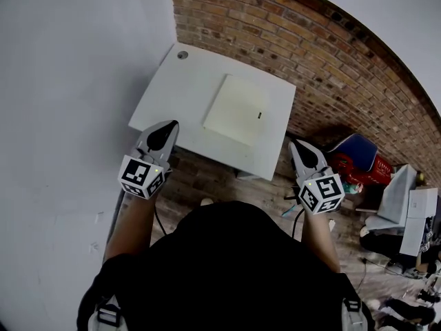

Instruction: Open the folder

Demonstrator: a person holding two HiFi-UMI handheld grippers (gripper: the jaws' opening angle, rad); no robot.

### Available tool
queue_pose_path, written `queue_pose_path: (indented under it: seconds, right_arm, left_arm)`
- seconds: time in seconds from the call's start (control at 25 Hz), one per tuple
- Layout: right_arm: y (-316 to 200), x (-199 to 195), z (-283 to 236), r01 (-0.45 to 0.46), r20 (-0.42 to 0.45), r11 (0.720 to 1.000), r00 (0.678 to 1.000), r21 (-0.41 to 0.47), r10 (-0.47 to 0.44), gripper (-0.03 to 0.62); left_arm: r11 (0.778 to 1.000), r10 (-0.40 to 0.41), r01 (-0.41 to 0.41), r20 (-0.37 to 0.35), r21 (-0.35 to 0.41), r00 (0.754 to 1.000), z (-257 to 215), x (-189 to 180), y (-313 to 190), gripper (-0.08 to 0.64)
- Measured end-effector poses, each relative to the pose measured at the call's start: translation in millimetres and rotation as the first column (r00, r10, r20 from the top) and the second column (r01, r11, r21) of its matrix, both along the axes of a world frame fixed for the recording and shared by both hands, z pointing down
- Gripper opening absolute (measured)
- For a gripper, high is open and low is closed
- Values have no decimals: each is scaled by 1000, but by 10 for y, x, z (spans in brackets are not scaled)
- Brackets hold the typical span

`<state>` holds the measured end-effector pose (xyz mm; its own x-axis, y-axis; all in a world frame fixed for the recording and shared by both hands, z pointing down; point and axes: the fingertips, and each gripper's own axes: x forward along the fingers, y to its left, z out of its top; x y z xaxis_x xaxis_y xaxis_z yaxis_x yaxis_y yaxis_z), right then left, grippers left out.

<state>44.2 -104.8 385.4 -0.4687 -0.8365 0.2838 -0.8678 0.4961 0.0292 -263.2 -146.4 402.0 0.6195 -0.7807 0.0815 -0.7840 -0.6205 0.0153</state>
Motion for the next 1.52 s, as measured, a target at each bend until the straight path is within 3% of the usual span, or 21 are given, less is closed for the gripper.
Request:
queue_pose_path:
  seconds: [0.36,0.88,1.52]
  right_arm:
    - [-40,107,-86,-7,21,999,1000,35,6,2]
    - [-215,721,-115,0,55,998,998,65,-4,2]
    - [-353,1126,179,6,87,1000,996,-1,-6,2]
  left_arm:
    - [1000,13,-13,37,8,999,-29,136,26,0]
    - [999,-30,28,98,22,995,-106,622,-66,0]
    - [1000,16,-10,287,-21,958,382,1348,-253,0]
